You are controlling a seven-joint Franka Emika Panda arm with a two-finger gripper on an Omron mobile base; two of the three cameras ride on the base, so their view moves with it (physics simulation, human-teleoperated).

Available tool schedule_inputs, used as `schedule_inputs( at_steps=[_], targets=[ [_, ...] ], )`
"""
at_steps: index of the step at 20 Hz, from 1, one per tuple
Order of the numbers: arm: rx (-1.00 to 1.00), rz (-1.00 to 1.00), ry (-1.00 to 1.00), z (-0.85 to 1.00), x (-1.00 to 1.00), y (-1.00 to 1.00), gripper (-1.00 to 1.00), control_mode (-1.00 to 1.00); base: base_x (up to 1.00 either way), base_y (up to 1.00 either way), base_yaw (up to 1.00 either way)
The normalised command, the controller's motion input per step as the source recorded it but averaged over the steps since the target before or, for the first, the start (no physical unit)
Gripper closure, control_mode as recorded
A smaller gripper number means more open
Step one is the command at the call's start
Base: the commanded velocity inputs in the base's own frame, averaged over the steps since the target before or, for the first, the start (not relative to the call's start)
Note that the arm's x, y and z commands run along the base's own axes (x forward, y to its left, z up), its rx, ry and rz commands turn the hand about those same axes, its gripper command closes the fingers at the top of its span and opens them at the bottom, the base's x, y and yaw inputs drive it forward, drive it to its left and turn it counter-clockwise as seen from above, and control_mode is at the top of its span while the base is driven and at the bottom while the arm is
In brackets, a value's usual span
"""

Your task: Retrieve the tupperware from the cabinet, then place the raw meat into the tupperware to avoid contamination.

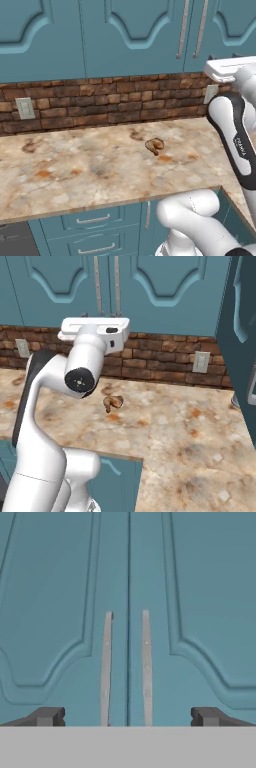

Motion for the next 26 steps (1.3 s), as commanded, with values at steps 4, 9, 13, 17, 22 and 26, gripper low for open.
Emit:
schedule_inputs(
  at_steps=[4, 9, 13, 17, 22, 26],
  targets=[
    [0.00, 0.00, 0.00, 0.00, 0.26, 0.00, -1.00, -1.00, 0.00, 0.00, 0.00],
    [0.00, 0.00, 0.00, -0.02, 0.30, -0.01, -1.00, -1.00, 0.00, 0.00, 0.00],
    [0.00, 0.00, 0.00, -0.03, 0.32, -0.05, -1.00, -1.00, 0.00, 0.00, 0.00],
    [0.00, 0.00, 0.00, -0.04, 0.32, -0.04, -1.00, -1.00, 0.00, 0.00, 0.00],
    [0.00, 0.00, 0.00, -0.04, 0.33, -0.02, -1.00, -1.00, 0.00, 0.00, 0.00],
    [0.00, 0.00, 0.00, -0.01, 0.31, -0.07, -1.00, -1.00, 0.00, 0.00, 0.00]
  ],
)
